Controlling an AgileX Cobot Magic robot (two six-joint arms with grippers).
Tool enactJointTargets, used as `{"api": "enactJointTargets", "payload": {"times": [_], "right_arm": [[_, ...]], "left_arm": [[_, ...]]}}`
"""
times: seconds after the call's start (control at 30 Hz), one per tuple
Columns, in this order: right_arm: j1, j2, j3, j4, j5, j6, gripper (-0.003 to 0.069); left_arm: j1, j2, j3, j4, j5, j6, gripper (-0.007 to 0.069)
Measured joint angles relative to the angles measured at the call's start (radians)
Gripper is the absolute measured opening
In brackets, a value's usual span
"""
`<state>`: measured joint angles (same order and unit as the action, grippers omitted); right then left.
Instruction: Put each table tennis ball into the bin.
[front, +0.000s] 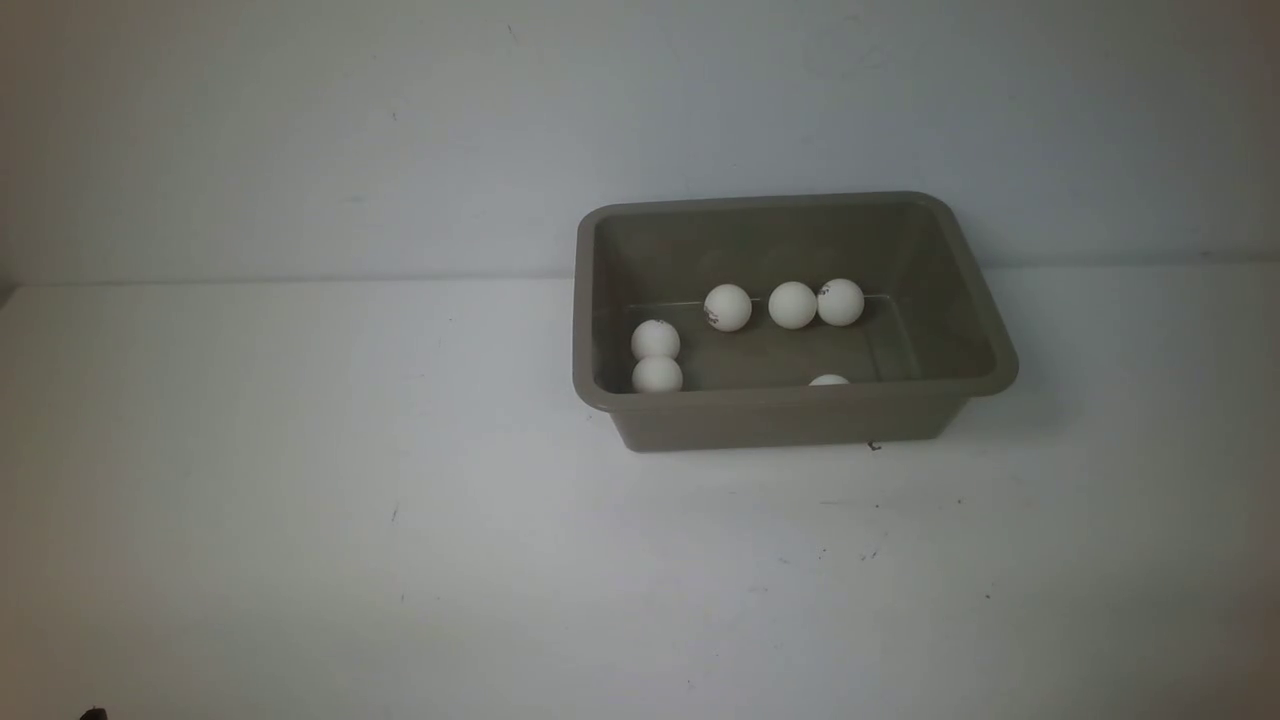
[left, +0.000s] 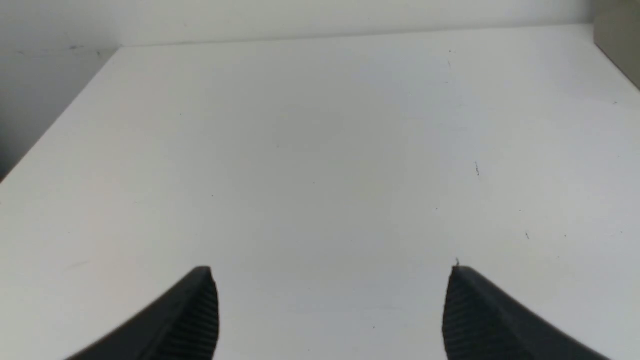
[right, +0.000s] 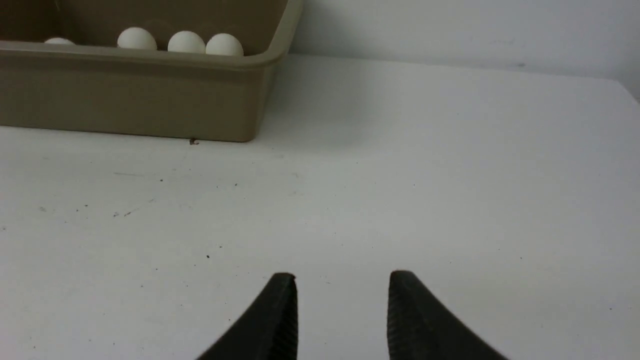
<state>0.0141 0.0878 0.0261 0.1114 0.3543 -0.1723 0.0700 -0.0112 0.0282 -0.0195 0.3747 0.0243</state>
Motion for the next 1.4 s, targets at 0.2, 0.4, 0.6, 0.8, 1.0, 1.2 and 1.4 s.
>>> {"api": "enactJointTargets", "payload": {"times": [0.2,0.4,0.6,0.8,1.0,1.2,1.4], "right_arm": [[0.000,-0.001,0.001,0.019,-0.007,0.000,0.0243],[0.000,-0.088,0.001,0.049,0.011,0.020,0.0243],[0.000,-0.098,-0.002,0.052,0.026,0.022,0.0243],[0.000,-0.098,-0.002,0.052,0.027,0.022,0.0243],[0.000,-0.098,-0.002,0.052,0.027,0.022,0.0243],[0.000,-0.098,-0.002,0.052,0.027,0.022,0.0243],[0.000,-0.098,-0.002,0.052,0.027,0.022,0.0243]], "left_arm": [[0.000,0.000,0.000,0.000,0.000,0.000,0.0545],[0.000,0.000,0.000,0.000,0.000,0.000,0.0545],[0.000,0.000,0.000,0.000,0.000,0.000,0.0545],[0.000,0.000,0.000,0.000,0.000,0.000,0.0545],[0.000,0.000,0.000,0.000,0.000,0.000,0.0545],[0.000,0.000,0.000,0.000,0.000,0.000,0.0545],[0.000,0.000,0.000,0.000,0.000,0.000,0.0545]]}}
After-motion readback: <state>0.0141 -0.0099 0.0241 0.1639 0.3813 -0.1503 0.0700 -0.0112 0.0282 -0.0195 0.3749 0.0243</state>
